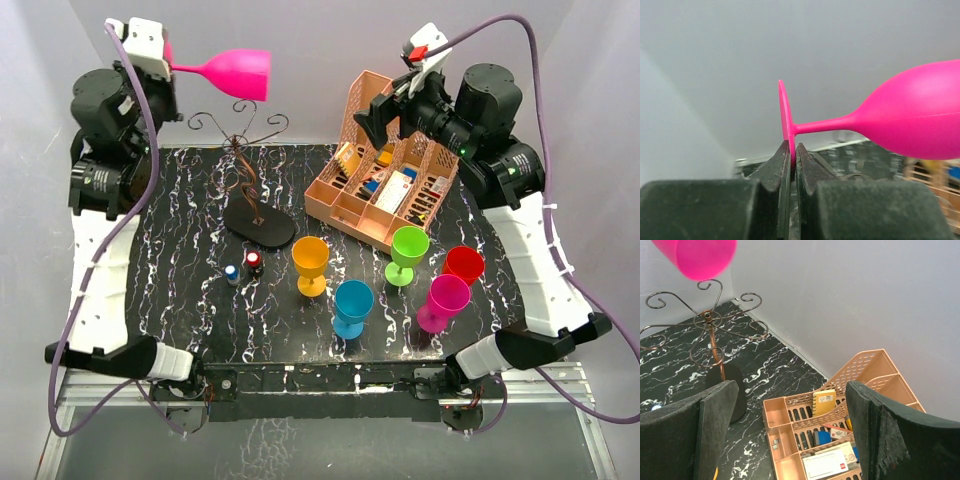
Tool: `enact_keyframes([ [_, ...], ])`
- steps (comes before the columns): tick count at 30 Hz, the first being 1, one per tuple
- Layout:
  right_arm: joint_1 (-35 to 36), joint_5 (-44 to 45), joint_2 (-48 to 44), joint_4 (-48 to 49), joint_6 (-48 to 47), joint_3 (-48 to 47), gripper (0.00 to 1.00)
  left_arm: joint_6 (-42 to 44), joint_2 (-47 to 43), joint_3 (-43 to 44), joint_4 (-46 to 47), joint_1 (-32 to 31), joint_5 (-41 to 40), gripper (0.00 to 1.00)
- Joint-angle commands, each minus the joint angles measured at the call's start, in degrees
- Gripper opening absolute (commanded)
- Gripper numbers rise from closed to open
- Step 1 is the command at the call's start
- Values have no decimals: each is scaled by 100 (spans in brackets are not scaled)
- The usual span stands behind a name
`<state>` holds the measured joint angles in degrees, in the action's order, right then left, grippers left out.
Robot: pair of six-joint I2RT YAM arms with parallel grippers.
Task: Place the wine glass upside down on the wine glass rack
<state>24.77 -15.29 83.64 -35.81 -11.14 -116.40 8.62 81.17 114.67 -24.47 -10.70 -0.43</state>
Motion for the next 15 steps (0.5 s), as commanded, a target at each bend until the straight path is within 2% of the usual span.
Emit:
enact_keyframes([
  [1,27,88,-132,89,-256,27,98,1693,-234,88,149,165,-2215,0],
  [7,26,-121,15,-36,-352,38,98,3054,-390,-438,994,435,-3503,0],
  [10,26,-191,84,-76,-369,30,98,3481,-310,-666,1368,437,-3742,0],
  [15,27,-263,127,-125,-419,51,98,3831,278,-379,1730,425,-3969,0],
])
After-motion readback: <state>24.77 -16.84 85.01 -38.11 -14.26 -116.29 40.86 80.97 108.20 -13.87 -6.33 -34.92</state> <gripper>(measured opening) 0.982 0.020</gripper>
